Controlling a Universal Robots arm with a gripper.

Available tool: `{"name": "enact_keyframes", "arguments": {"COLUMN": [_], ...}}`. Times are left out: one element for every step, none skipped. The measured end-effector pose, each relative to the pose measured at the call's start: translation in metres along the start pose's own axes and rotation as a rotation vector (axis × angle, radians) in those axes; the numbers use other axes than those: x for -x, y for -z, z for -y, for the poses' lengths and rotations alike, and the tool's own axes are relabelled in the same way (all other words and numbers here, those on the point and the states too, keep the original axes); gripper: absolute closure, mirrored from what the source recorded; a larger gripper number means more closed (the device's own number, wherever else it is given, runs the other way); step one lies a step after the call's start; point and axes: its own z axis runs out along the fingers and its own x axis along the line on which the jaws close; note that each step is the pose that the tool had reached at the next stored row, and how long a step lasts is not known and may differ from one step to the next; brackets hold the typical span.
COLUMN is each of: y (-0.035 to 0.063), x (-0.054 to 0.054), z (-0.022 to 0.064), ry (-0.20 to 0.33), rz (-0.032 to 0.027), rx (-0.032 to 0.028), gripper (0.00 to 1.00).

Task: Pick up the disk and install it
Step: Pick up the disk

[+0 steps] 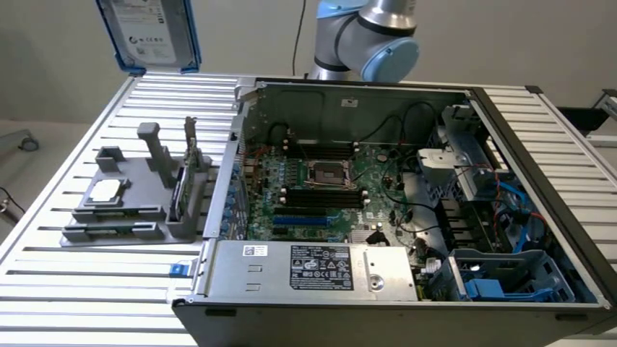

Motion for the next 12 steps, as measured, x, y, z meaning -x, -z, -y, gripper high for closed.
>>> {"name": "enact_keyframes", "arguments": {"y": [0.0, 0.0, 0.0, 0.0001, 0.0001, 0.0001, 0.0001, 0.0001, 0.0001, 0.0001, 0.0001, 0.0001], "x": [-0.003, -0.006, -0.009, -0.012, -0.014, -0.017, -0.02, -0.023, -0.025, -0.028, -0.03, -0.033], "z": [0.0021, 0.0046, 0.0072, 0.01, 0.0131, 0.0164, 0.0196, 0.023, 0.0265, 0.0301, 0.0337, 0.0376], "ry": [0.0, 0.0, 0.0, 0.0, 0.0, 0.0, 0.0, 0.0, 0.0, 0.0, 0.0, 0.0], "rz": [0.0, 0.0, 0.0, 0.0, -0.0001, -0.0001, 0.0, 0.0, 0.0, -0.0001, 0.0, 0.0], "rx": [0.0, 0.0, 0.0001, 0.0, 0.0001, 0.0001, 0.0, 0.0, 0.0, 0.0001, 0.0, 0.0], "gripper": [0.67, 0.67, 0.67, 0.67, 0.67, 0.67, 0.67, 0.67, 0.67, 0.67, 0.67, 0.67]}}
